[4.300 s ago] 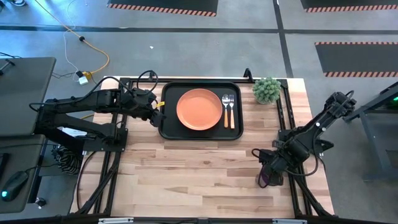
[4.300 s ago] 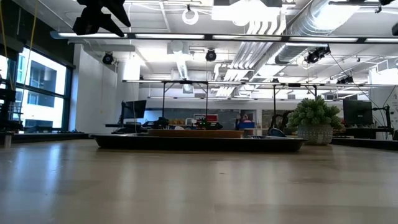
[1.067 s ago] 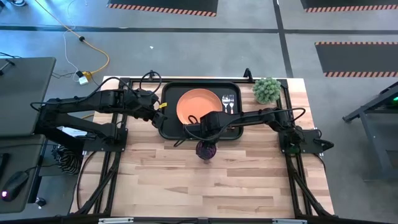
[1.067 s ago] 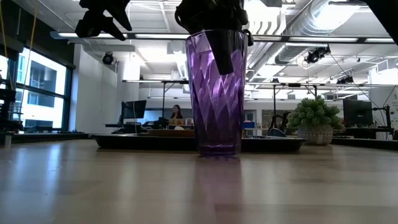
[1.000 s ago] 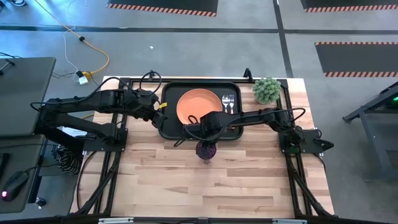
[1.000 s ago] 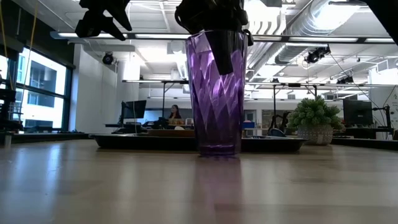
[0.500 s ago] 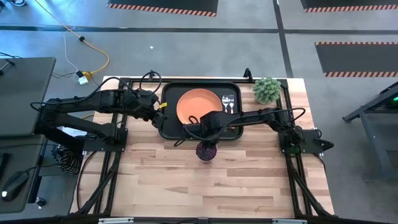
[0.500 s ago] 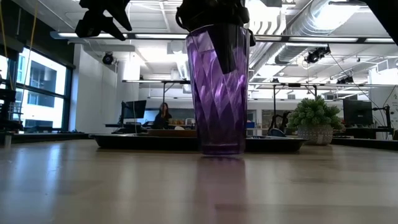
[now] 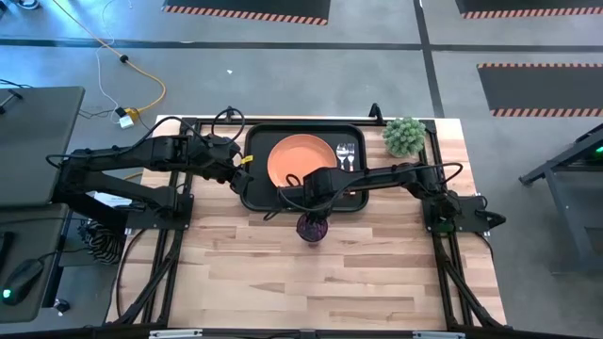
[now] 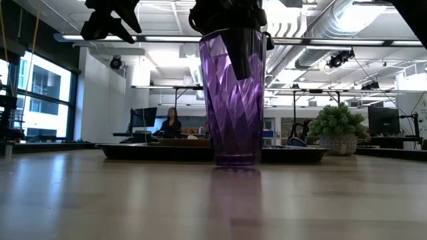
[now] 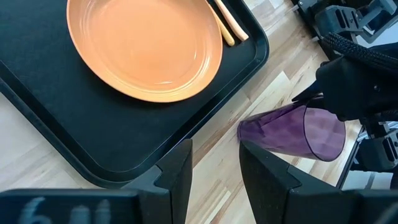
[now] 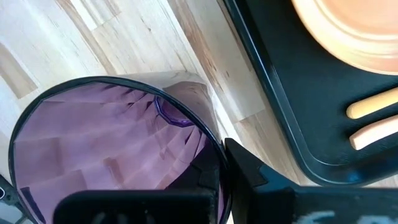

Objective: Pick and place plate/cup/fork/spoon on tray
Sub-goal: Put the purple glass on the black serving tray to the top left of the orange plate

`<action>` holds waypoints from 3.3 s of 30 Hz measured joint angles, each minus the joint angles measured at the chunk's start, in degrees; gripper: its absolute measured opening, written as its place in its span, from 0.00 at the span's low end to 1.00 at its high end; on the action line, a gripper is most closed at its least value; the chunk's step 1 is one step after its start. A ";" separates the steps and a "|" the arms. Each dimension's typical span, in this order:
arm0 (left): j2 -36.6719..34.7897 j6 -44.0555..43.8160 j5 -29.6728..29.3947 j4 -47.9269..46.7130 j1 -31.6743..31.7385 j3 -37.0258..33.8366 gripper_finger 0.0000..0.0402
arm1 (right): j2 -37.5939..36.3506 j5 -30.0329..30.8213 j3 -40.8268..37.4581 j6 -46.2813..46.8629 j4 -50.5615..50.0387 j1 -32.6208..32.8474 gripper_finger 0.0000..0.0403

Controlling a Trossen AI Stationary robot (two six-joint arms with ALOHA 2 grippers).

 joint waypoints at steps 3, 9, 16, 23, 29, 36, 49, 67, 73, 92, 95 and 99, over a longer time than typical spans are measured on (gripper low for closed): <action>0.00 0.01 0.01 0.00 -0.01 0.00 0.30 | 0.00 0.02 0.00 0.06 0.02 0.00 0.00; 0.00 0.01 0.01 0.00 -0.01 0.00 0.30 | 0.00 -1.34 0.00 1.05 0.00 -0.37 0.05; 0.01 0.01 0.00 0.00 0.00 0.00 0.30 | 0.00 0.33 0.00 1.07 1.70 -0.42 0.08; 0.00 0.01 0.00 -0.02 -0.01 0.00 0.30 | 0.89 0.44 -0.09 2.20 1.82 -0.25 0.13; 0.02 1.22 -0.01 -0.02 0.00 -0.02 0.30 | 1.05 0.63 -0.07 2.51 2.16 -0.22 0.13; 0.00 2.96 0.13 -0.02 -0.01 -0.02 0.30 | 1.07 0.59 0.00 2.60 2.16 -0.22 0.18; 0.02 3.01 1.46 0.00 0.01 -0.02 0.30 | 1.07 -3.35 0.04 5.42 0.47 -0.37 0.26; 0.02 4.54 1.48 0.00 0.01 -0.02 0.30 | 1.18 -1.49 4.62 6.51 -1.38 -0.37 0.26; 0.02 4.56 1.45 0.00 0.01 -0.02 0.30 | 1.18 -1.35 10.51 7.56 -5.18 -0.37 0.26; 0.01 4.39 1.47 5.60 0.00 -0.02 0.30 | -7.19 8.39 13.26 9.65 -6.79 2.06 0.26; 0.02 2.84 1.48 8.54 0.01 -0.02 0.30 | -9.53 11.68 13.20 9.39 -6.69 3.16 0.26; 0.02 1.37 1.51 11.56 0.01 0.04 0.30 | -12.88 14.41 13.22 9.22 -6.69 4.45 0.26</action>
